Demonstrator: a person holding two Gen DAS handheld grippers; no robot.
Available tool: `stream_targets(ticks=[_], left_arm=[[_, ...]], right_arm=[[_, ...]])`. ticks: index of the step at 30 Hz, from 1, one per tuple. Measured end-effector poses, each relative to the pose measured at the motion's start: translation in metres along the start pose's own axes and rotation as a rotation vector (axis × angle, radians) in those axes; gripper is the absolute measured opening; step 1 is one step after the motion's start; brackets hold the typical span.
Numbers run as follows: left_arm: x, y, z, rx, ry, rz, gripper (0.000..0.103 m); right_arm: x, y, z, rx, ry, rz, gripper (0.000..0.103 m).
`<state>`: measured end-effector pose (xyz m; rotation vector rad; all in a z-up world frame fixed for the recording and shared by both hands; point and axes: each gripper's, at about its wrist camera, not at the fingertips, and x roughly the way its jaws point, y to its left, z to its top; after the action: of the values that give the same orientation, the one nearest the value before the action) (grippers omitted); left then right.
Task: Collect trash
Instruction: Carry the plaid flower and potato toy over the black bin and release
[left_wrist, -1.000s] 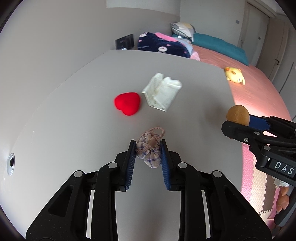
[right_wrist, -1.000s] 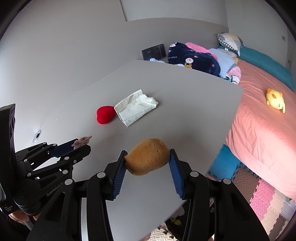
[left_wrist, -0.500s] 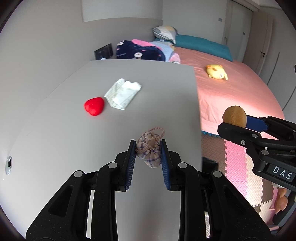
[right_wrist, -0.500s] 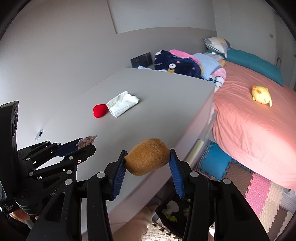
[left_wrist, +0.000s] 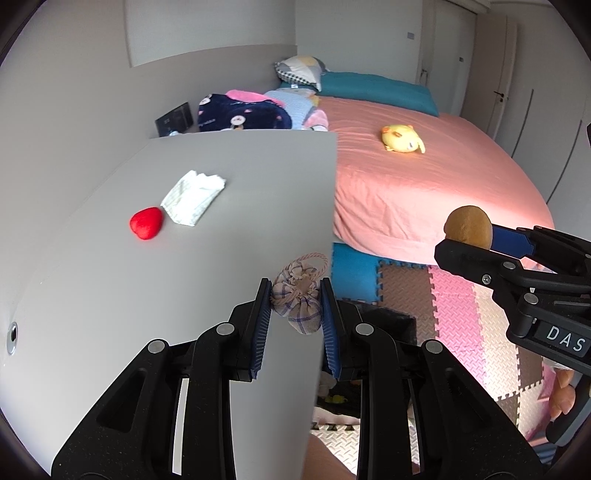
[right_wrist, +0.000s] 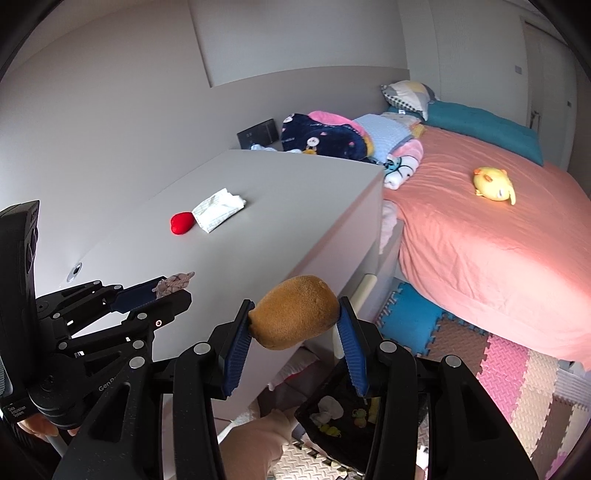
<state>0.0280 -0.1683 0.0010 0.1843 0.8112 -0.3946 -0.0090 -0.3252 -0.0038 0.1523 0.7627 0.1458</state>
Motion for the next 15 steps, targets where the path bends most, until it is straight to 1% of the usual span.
stream_targets(ticks=[15], left_arm=[[-0.001, -0.066, 0.002, 0.106, -0.005, -0.081, 0.026]], right_arm=[[-0.047, -0.055, -0.016, 0.088, -0.054, -0.083, 0.047]])
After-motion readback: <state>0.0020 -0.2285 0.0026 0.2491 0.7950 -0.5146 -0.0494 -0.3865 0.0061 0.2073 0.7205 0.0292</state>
